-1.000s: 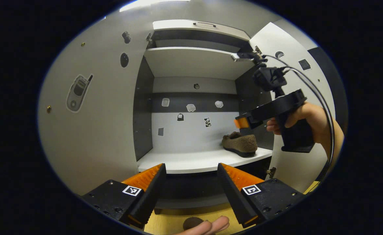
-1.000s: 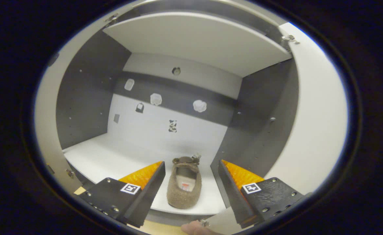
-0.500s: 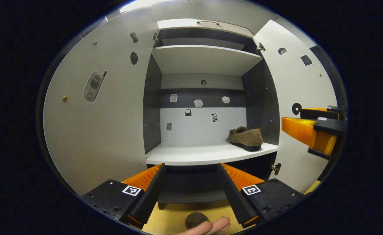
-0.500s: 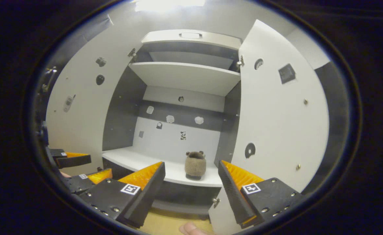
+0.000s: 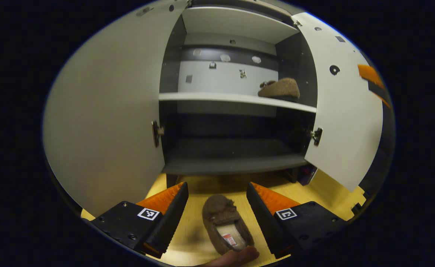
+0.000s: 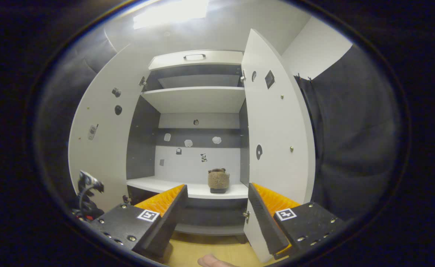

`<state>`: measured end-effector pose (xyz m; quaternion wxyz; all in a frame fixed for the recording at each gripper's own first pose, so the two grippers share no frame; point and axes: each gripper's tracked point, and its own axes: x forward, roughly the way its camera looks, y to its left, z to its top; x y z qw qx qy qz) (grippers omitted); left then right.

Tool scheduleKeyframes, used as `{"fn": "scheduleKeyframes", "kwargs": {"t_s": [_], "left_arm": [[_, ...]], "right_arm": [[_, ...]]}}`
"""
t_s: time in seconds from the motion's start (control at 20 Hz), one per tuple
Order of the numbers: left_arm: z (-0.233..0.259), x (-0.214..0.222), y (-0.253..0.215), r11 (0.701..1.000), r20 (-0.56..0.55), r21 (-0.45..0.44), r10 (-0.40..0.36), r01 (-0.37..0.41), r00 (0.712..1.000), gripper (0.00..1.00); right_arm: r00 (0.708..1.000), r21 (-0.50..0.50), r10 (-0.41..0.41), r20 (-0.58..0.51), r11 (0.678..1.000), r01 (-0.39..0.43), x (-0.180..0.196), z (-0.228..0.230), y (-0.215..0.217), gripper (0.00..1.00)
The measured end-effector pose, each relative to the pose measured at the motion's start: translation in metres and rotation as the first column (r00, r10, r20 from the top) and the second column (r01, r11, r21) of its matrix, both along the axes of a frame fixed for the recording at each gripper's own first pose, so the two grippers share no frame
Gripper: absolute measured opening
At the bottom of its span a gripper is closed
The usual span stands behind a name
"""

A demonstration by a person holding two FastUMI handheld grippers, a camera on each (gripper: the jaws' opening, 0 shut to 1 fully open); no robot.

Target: Grab one shoe with the right hand and put it into the shoe cabinet, grab the other shoe with the left hand and put it into the shoe cabinet; then close the right door with the right hand and the left door with the left hand.

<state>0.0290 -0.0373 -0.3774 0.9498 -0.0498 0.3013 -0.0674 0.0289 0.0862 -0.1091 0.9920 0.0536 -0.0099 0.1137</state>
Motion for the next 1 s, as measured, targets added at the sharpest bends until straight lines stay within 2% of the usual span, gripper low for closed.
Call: {"fn": "scheduleKeyframes", "kwargs": {"t_s": [0.1, 0.2, 0.4, 0.5, 0.6, 0.7, 0.75, 0.8, 0.9, 0.95, 1.0], "left_arm": [[-0.032, -0.011, 0.010, 0.999, -0.093, 0.052, 0.019, -0.014, 0.995, 0.99], [-0.053, -0.014, 0.016, 0.997, -0.144, 0.068, 0.043, -0.034, 0.989, 0.99], [-0.079, -0.029, -0.005, 1.000, -0.247, -0.016, -0.016, 0.012, 0.969, 0.85], [-0.093, -0.032, -0.001, 1.000, -0.293, -0.004, -0.003, 0.002, 0.956, 0.79], [-0.105, -0.033, 0.004, 1.000, -0.328, 0.001, 0.018, -0.019, 0.944, 0.69], [-0.123, -0.042, 0.003, 1.000, -0.403, -0.001, 0.002, -0.003, 0.915, 0.49], [-0.123, -0.040, -0.003, 1.000, -0.403, -0.028, -0.015, 0.004, 0.915, 0.44], [-0.124, -0.035, 0.000, 1.000, -0.391, -0.022, -0.002, -0.008, 0.920, 0.40], [-0.122, -0.032, 0.013, 0.999, -0.385, 0.022, 0.030, -0.024, 0.922, 0.05], [-0.118, -0.032, 0.013, 1.000, -0.385, 0.028, 0.017, -0.007, 0.923, 0.01], [-0.108, -0.035, 0.013, 1.000, -0.371, 0.020, 0.016, -0.010, 0.928, 0.04]], "right_arm": [[1.000, 0.005, -0.007, 0.026, 1.000, 0.007, 0.001, 0.013, -0.006, 0.98], [0.999, -0.007, -0.034, 0.032, 0.999, 0.034, 0.002, 0.016, -0.013, 0.98], [1.000, -0.001, -0.029, -0.007, 1.000, 0.029, 0.005, 0.003, -0.013, 0.98], [1.000, 0.012, -0.001, -0.028, 1.000, 0.001, 0.005, -0.002, -0.007, 0.98], [0.999, 0.021, 0.014, -0.034, 1.000, -0.013, 0.003, -0.003, -0.005, 0.98], [0.999, 0.014, 0.024, -0.026, 1.000, -0.023, 0.002, -0.002, 0.000, 0.98], [0.999, 0.009, 0.027, -0.026, 1.000, -0.026, 0.000, -0.003, 0.001, 0.98], [0.999, 0.004, 0.030, -0.029, 1.000, -0.030, -0.002, -0.005, 0.003, 0.98], [0.999, -0.005, 0.035, -0.040, 0.999, -0.035, -0.005, -0.009, 0.006, 0.98], [0.998, -0.009, 0.035, -0.047, 0.999, -0.036, -0.007, -0.012, 0.005, 0.98], [0.998, -0.011, 0.035, -0.053, 0.999, -0.036, -0.008, -0.014, 0.004, 0.98]]}}
